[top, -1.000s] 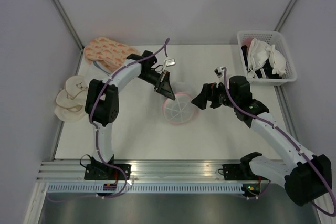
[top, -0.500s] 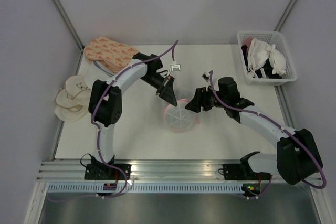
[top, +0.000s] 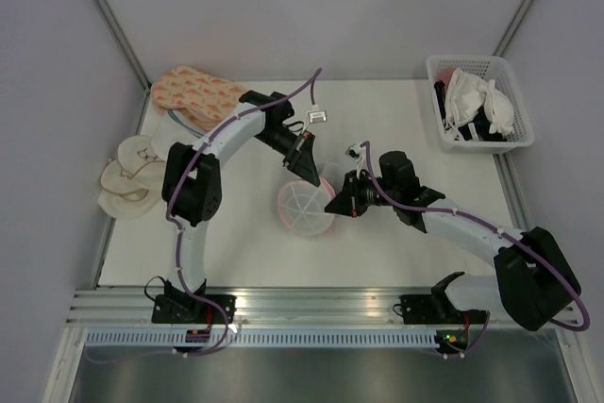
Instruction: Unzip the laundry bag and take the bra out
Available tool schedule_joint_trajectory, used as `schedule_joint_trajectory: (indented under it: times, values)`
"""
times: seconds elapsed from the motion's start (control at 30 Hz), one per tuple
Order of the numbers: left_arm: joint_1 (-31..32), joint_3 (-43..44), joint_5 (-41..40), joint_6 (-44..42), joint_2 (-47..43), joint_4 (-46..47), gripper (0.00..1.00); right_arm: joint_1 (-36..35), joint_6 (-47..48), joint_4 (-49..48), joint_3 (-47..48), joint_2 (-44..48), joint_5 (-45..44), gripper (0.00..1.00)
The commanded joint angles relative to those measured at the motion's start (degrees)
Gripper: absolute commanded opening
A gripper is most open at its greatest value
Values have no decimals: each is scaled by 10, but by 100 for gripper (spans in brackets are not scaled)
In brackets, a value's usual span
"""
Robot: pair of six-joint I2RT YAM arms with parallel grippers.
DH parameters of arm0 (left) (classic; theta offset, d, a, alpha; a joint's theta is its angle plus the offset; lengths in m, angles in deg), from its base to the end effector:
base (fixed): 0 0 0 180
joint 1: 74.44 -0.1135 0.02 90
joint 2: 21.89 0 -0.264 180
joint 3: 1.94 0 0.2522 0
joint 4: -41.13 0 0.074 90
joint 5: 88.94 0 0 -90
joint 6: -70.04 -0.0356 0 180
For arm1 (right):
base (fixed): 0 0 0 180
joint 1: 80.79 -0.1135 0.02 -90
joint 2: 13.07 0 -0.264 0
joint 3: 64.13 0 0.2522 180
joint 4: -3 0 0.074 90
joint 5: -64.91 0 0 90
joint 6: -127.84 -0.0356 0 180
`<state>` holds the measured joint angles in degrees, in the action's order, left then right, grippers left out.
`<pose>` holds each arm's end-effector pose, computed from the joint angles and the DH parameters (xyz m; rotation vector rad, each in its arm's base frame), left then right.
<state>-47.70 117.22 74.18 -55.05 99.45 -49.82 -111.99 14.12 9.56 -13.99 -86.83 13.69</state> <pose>0.3461 -0.2125 0.2452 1.2353 2.1609 -1.8455 0.2153 0.1565 0.2148 -0.5846 2.1536 1.2632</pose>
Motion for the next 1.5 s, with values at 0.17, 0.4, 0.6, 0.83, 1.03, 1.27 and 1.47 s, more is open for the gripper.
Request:
schedule_joint_trajectory:
  times: [0.17, 0.4, 0.6, 0.83, 1.03, 1.27, 1.47]
  values:
    - [-18, -74, -220, 327, -113, 322, 50, -2, -63, 3, 34, 23, -48, 0]
    - [-39, -200, -377, 520, -281, 535, 59, -3, -194, -3, 49, 53, -136, 0]
    - [-33, -376, -448, 686, -454, 700, 74, 11, -376, -120, 6, 70, -145, 0]
    - [-13, -602, -432, 876, -574, 834, 78, 19, -513, -348, -68, 90, -167, 0]
    - [-4, -712, -454, 984, -644, 896, 82, 25, -559, -446, -94, 98, -169, 0]
    - [0, -765, -470, 1101, -653, 993, 86, 27, -573, -490, -106, 101, -152, 1]
    - [19, -772, -499, 1194, -632, 1055, 88, 27, -554, -498, -113, 113, -124, 1]
